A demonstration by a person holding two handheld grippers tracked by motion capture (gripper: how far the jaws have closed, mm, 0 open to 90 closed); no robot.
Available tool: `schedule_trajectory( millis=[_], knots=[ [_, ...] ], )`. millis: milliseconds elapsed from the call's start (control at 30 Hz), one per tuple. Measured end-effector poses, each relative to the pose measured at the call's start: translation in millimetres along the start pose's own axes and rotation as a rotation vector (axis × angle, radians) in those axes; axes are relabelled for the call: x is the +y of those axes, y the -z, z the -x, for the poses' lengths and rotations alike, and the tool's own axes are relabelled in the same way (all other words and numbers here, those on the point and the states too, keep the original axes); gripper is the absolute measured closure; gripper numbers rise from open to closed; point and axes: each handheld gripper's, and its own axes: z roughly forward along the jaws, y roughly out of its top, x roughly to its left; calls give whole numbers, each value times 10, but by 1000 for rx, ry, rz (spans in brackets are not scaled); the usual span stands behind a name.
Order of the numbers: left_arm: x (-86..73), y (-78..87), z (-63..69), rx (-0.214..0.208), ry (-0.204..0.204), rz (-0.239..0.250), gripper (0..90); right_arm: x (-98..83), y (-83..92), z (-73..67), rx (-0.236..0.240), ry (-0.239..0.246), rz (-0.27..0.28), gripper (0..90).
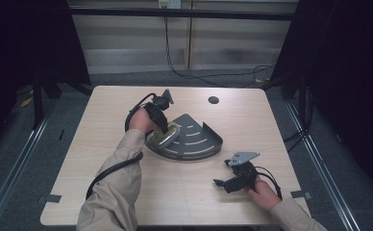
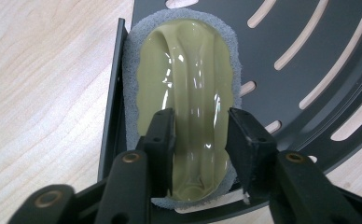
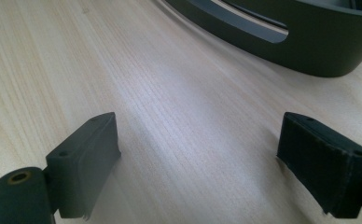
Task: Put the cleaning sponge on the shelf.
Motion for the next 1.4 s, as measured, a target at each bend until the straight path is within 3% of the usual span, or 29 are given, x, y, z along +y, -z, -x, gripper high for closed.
schedule_trajectory(
  millis=[700, 1400],
  knots=[
    [-149, 187, -2, 43, 26, 36, 278, 0, 0, 1, 0, 1, 0, 121],
    [-399, 382, -12, 42, 46, 69, 218, 0, 0, -1, 1, -1, -1, 121]
  ],
)
